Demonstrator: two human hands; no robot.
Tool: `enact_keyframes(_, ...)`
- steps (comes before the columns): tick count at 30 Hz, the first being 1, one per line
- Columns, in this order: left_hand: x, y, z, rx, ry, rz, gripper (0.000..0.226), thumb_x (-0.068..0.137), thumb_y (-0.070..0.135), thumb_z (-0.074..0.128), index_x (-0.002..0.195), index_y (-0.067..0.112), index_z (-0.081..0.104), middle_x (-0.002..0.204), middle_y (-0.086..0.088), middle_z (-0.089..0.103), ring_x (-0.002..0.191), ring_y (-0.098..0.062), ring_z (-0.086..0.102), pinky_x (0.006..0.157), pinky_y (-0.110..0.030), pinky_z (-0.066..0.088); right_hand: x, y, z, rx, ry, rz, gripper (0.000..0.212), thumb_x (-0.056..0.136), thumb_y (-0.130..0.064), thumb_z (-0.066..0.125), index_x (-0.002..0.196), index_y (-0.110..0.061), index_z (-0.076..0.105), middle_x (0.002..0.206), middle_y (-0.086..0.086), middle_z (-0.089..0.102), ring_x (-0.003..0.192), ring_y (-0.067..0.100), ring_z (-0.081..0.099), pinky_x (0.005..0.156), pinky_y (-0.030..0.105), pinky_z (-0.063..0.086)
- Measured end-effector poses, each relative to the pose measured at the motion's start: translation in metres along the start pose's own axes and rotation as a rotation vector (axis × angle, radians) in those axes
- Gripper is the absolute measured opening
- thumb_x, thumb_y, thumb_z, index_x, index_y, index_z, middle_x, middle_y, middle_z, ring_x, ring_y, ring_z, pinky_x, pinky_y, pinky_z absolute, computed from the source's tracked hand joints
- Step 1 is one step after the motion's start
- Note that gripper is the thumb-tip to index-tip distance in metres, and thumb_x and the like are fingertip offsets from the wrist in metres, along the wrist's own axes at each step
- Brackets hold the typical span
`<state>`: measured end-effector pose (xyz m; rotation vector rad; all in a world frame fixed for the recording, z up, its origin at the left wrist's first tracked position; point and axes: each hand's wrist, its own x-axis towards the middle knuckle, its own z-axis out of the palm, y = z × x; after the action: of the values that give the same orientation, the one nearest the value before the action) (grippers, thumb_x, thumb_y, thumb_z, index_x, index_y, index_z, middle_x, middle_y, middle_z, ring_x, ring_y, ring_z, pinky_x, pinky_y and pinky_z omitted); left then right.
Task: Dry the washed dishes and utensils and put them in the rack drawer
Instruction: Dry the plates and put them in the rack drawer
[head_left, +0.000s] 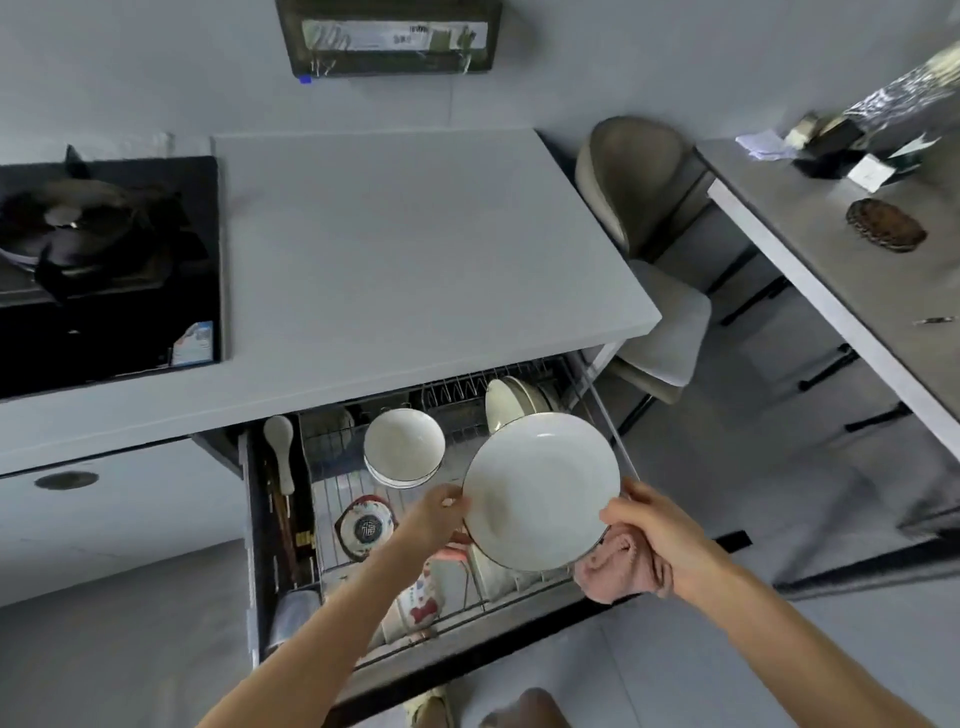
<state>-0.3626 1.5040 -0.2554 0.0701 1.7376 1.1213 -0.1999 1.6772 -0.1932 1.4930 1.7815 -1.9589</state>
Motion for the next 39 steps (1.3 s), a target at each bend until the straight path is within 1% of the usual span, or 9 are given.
enact_keyframes(9, 0.049, 0.027, 0.011, -0.098, 0.141, -0.101, 0.013, 0.098, 0.012, 0.046, 0.100, 0.007, 0.058, 0.087, -0.012, 0.064, 0.070, -0.021, 0.060, 0.060, -0.028, 0.055, 0.090, -0.050, -0.099, -0.390, 0.070, 0.091, 0.039, 0.081, -0.001, 0.058, 0.114, -0.020, 0.063, 0.094, 0.008, 0.073, 0.077, 0.018, 0.069, 0.059, 0.023, 0.050)
enact_keyframes(13, 0.056, 0.035, 0.020, -0.133, 0.235, -0.135, 0.014, 0.098, 0.014, 0.045, 0.098, 0.006, 0.058, 0.086, -0.011, 0.063, 0.070, -0.020, 0.060, 0.054, -0.024, 0.054, 0.156, -0.060, -0.115, -0.545, 0.026, 0.100, 0.038, 0.082, -0.004, 0.056, 0.117, -0.016, 0.061, 0.096, 0.008, 0.070, 0.082, 0.021, 0.067, 0.063, 0.027, 0.054)
enact_keyframes(16, 0.060, 0.040, 0.029, -0.173, 0.301, -0.167, 0.015, 0.098, 0.014, 0.046, 0.098, 0.006, 0.059, 0.085, -0.010, 0.064, 0.072, -0.020, 0.062, 0.054, -0.023, 0.055, 0.199, -0.063, -0.118, -0.652, -0.032, 0.095, 0.043, 0.081, -0.007, 0.055, 0.121, -0.023, 0.056, 0.088, 0.006, 0.067, 0.059, 0.011, 0.064, 0.042, 0.017, 0.042)
enact_keyframes(20, 0.066, 0.038, 0.040, -0.250, 0.391, -0.208, 0.014, 0.097, 0.014, 0.048, 0.098, 0.006, 0.059, 0.089, -0.011, 0.066, 0.077, -0.022, 0.064, 0.067, -0.032, 0.056, 0.247, -0.064, -0.111, -0.741, -0.058, 0.085, 0.034, 0.081, -0.009, 0.055, 0.115, -0.016, 0.055, 0.076, 0.007, 0.060, 0.038, 0.007, 0.055, 0.033, 0.013, 0.034)
enact_keyframes(25, 0.073, 0.026, 0.048, -0.354, 0.473, -0.259, 0.013, 0.097, 0.013, 0.048, 0.097, 0.005, 0.059, 0.091, -0.014, 0.066, 0.081, -0.026, 0.064, 0.072, -0.035, 0.055, 0.300, -0.058, -0.092, -0.855, -0.115, 0.012, 0.036, 0.069, -0.017, 0.056, 0.105, -0.018, 0.058, 0.085, 0.008, 0.067, 0.065, 0.026, 0.061, 0.050, 0.028, 0.047)
enact_keyframes(30, 0.076, 0.015, 0.055, -0.405, 0.489, -0.314, 0.015, 0.097, 0.014, 0.047, 0.095, 0.006, 0.060, 0.095, -0.015, 0.066, 0.081, -0.026, 0.064, 0.066, -0.031, 0.053, 0.316, -0.061, -0.070, -0.967, -0.102, 0.010, 0.029, 0.071, -0.018, 0.057, 0.099, -0.018, 0.049, 0.086, 0.014, 0.064, 0.063, 0.038, 0.066, 0.041, 0.043, 0.052)
enact_keyframes(34, 0.080, 0.009, 0.055, -0.410, 0.500, -0.344, 0.016, 0.097, 0.014, 0.048, 0.100, 0.004, 0.060, 0.098, -0.017, 0.066, 0.086, -0.028, 0.064, 0.068, -0.032, 0.054, 0.323, -0.061, -0.055, -1.100, -0.091, -0.022, 0.025, 0.074, -0.021, 0.056, 0.097, -0.012, 0.052, 0.075, 0.016, 0.064, 0.050, 0.034, 0.066, 0.036, 0.041, 0.052)
enact_keyframes(37, 0.082, 0.007, 0.053, -0.416, 0.504, -0.352, 0.015, 0.098, 0.014, 0.047, 0.099, 0.006, 0.060, 0.099, -0.017, 0.066, 0.086, -0.028, 0.064, 0.068, -0.032, 0.054, 0.324, -0.056, -0.047, -1.146, -0.060, -0.032, 0.021, 0.076, -0.017, 0.053, 0.091, -0.003, 0.047, 0.067, 0.012, 0.062, 0.049, 0.034, 0.066, 0.043, 0.048, 0.056)
enact_keyframes(39, 0.083, 0.007, 0.052, -0.422, 0.510, -0.356, 0.015, 0.098, 0.014, 0.047, 0.099, 0.006, 0.060, 0.098, -0.016, 0.066, 0.084, -0.027, 0.065, 0.064, -0.030, 0.055, 0.323, -0.047, -0.043, -1.178, -0.023, -0.086, 0.015, 0.074, -0.016, 0.053, 0.087, -0.008, 0.052, 0.068, 0.008, 0.063, 0.055, 0.031, 0.066, 0.050, 0.043, 0.059)
